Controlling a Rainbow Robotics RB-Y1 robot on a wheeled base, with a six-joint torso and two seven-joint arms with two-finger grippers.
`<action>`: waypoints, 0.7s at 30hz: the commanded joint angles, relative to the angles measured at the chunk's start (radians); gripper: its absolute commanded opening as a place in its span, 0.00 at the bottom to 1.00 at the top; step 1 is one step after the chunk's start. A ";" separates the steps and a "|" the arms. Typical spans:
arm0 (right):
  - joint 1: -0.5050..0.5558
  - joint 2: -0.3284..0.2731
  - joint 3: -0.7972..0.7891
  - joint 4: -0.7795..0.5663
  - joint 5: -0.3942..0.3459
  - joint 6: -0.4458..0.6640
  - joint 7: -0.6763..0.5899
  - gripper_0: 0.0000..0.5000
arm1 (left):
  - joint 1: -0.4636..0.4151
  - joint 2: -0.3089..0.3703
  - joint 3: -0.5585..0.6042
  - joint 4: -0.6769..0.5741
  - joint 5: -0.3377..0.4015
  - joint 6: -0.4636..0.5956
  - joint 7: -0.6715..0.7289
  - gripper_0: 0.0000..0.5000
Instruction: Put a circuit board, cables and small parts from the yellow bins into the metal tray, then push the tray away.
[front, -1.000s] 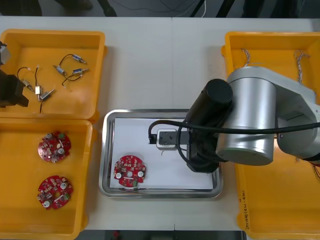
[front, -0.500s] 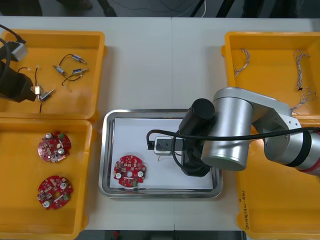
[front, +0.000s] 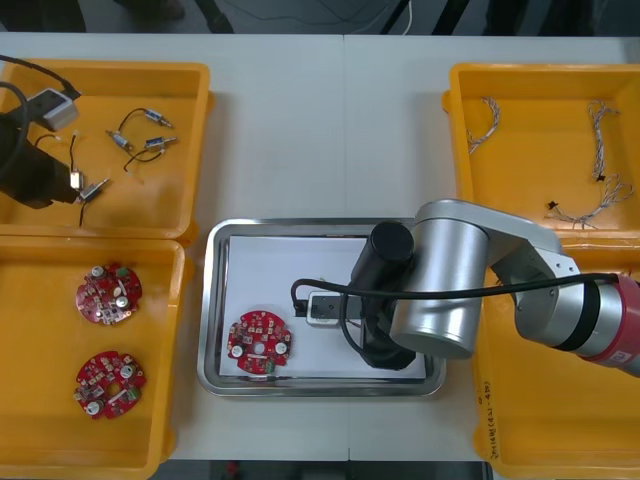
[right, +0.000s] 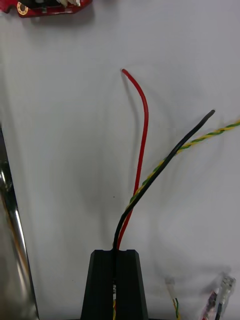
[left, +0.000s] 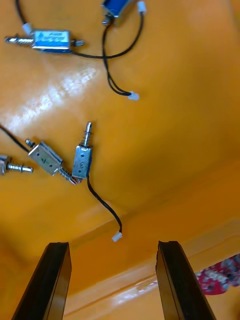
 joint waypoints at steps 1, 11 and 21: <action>0.027 0.041 0.010 -0.009 0.023 -0.005 -0.054 0.00 | -0.050 0.020 -0.021 0.029 0.025 -0.046 -0.068 1.00; 0.030 0.053 0.012 -0.012 0.065 0.006 -0.079 0.22 | -0.112 -0.006 -0.075 0.151 0.043 -0.107 -0.127 1.00; 0.030 0.052 0.001 -0.044 0.072 0.020 -0.117 1.00 | -0.159 -0.008 -0.143 0.236 0.042 -0.160 -0.157 1.00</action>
